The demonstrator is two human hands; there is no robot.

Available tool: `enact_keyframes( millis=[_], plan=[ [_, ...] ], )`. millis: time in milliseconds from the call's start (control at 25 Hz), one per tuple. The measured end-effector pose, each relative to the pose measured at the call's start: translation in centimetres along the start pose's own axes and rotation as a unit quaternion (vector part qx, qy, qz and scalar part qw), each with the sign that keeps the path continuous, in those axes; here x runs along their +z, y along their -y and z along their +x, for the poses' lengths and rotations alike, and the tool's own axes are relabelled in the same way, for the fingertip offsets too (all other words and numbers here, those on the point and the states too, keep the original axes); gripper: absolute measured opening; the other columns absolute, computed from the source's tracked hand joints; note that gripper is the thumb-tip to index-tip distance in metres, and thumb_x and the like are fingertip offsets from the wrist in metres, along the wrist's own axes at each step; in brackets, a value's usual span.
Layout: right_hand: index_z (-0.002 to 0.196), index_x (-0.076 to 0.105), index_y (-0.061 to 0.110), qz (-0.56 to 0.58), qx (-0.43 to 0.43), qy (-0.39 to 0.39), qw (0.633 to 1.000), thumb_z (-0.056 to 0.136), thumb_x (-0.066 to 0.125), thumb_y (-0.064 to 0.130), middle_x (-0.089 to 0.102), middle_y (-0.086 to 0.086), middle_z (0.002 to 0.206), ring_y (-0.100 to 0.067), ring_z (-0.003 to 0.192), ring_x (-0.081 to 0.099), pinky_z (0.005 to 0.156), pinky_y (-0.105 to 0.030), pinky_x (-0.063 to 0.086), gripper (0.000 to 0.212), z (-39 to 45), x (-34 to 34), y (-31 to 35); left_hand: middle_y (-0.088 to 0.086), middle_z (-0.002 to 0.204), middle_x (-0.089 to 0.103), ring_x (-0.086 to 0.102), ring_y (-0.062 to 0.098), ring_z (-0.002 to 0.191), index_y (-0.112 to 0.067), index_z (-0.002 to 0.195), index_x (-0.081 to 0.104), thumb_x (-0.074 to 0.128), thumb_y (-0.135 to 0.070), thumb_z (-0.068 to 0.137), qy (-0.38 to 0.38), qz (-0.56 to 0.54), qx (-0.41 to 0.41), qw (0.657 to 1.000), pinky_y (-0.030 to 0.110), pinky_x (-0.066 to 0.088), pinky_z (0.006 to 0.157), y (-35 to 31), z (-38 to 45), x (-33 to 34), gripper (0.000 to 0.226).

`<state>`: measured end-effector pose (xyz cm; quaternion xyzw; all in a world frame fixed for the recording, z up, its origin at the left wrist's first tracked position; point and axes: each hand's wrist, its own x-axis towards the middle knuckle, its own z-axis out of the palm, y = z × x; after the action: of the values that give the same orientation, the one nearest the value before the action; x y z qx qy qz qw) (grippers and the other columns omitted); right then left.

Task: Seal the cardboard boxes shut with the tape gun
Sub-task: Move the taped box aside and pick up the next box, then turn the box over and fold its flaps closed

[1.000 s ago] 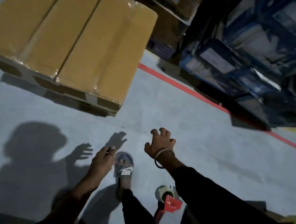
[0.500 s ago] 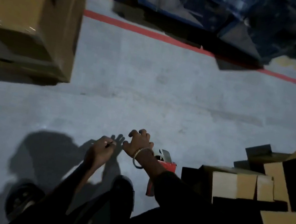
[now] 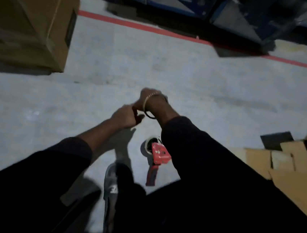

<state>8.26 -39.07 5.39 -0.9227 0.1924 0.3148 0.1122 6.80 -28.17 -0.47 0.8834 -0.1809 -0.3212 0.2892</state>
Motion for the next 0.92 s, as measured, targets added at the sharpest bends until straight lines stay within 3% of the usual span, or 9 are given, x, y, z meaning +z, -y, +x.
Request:
enact_keyframes(
  millis=[120, 200, 320, 400, 520, 600, 720, 840, 920],
  plan=[
    [0.083, 0.058, 0.014, 0.150, 0.014, -0.069, 0.986, 0.084, 0.065, 0.036, 0.070, -0.009, 0.100, -0.033, 0.101, 0.068, 0.079, -0.036, 0.053, 0.024, -8.5, -4.2, -3.3, 0.026, 0.134, 0.065, 0.061, 0.043, 0.124, -0.004, 0.134, 0.063, 0.058, -0.040, 0.087, -0.063, -0.031, 0.035, 0.997, 0.046, 0.050, 0.100, -7.6, -6.3, -1.5, 0.059],
    [0.089, 0.064, 0.015, 0.240, 0.048, -0.144, 0.959, 0.086, 0.062, 0.033, 0.069, -0.007, 0.096, -0.031, 0.102, 0.067, 0.079, -0.034, 0.053, 0.019, -15.2, -5.1, -7.7, 0.025, 0.136, 0.064, 0.059, 0.042, 0.128, -0.002, 0.133, 0.062, 0.056, -0.039, 0.081, -0.051, -0.063, 0.071, 0.994, 0.048, 0.050, 0.103, -13.5, -9.9, -0.8, 0.064],
    [0.105, 0.070, 0.024, 0.363, 0.128, -0.337, 0.859, 0.085, 0.062, 0.035, 0.069, -0.004, 0.112, -0.029, 0.113, 0.061, 0.096, -0.042, 0.051, 0.024, -24.0, -2.9, -15.2, 0.022, 0.128, 0.069, 0.061, 0.040, 0.126, -0.002, 0.119, 0.068, 0.049, -0.039, 0.072, 0.012, -0.073, 0.159, 0.985, 0.049, 0.051, 0.101, -21.5, -12.8, 3.6, 0.063],
    [0.107, 0.069, 0.026, 0.369, 0.189, -0.458, 0.787, 0.088, 0.062, 0.035, 0.066, -0.002, 0.114, -0.026, 0.116, 0.058, 0.096, -0.045, 0.050, 0.022, -29.9, -0.4, -18.0, 0.011, 0.120, 0.071, 0.065, 0.032, 0.119, -0.010, 0.115, 0.069, 0.046, -0.048, 0.075, 0.073, -0.045, 0.210, 0.974, 0.036, 0.049, 0.093, -25.1, -14.7, 7.6, 0.060],
    [0.111, 0.067, 0.026, 0.342, 0.277, -0.573, 0.691, 0.090, 0.061, 0.038, 0.062, 0.000, 0.124, -0.021, 0.124, 0.052, 0.100, -0.043, 0.046, 0.024, -36.6, 1.8, -22.5, 0.004, 0.135, 0.062, 0.059, 0.020, 0.123, -0.017, 0.134, 0.059, 0.052, -0.060, 0.079, 0.135, -0.083, 0.225, 0.961, 0.031, 0.046, 0.099, -29.1, -17.5, 13.6, 0.071],
    [0.117, 0.064, 0.028, 0.315, 0.372, -0.573, 0.659, 0.089, 0.061, 0.042, 0.056, 0.001, 0.135, -0.021, 0.134, 0.045, 0.107, -0.047, 0.040, 0.032, -39.3, 4.4, -26.6, 0.003, 0.149, 0.052, 0.047, 0.020, 0.139, -0.023, 0.145, 0.053, 0.059, -0.072, 0.080, 0.114, -0.039, 0.265, 0.957, 0.039, 0.042, 0.111, -31.0, -18.2, 16.8, 0.082],
    [0.145, 0.046, 0.025, 0.294, 0.558, -0.450, 0.632, 0.084, 0.066, 0.051, 0.029, -0.009, 0.163, -0.032, 0.153, 0.018, 0.115, -0.060, 0.026, 0.069, -42.2, 11.4, -32.6, 0.002, 0.157, 0.048, 0.037, 0.025, 0.149, -0.021, 0.153, 0.047, 0.058, -0.081, 0.084, 0.124, 0.133, 0.348, 0.920, 0.047, 0.037, 0.116, -33.4, -18.4, 20.1, 0.092],
    [0.162, 0.008, 0.024, 0.374, 0.655, -0.284, 0.592, 0.068, 0.077, 0.073, -0.009, -0.015, 0.170, -0.038, 0.156, -0.012, 0.118, -0.071, 0.012, 0.126, -43.7, 17.7, -35.1, 0.012, 0.149, 0.051, 0.051, 0.033, 0.132, -0.013, 0.155, 0.036, 0.062, -0.075, 0.088, 0.247, 0.333, 0.362, 0.835, 0.045, 0.049, 0.100, -34.8, -17.7, 22.0, 0.095],
    [0.162, 0.002, 0.027, 0.424, 0.649, -0.254, 0.578, 0.059, 0.078, 0.078, -0.012, -0.014, 0.170, -0.037, 0.156, -0.014, 0.114, -0.074, 0.013, 0.138, -43.9, 19.0, -35.1, 0.016, 0.133, 0.059, 0.059, 0.032, 0.112, -0.010, 0.144, 0.042, 0.063, -0.054, 0.097, 0.256, 0.387, 0.352, 0.813, 0.040, 0.050, 0.083, -35.0, -17.2, 22.8, 0.068]
  ],
)
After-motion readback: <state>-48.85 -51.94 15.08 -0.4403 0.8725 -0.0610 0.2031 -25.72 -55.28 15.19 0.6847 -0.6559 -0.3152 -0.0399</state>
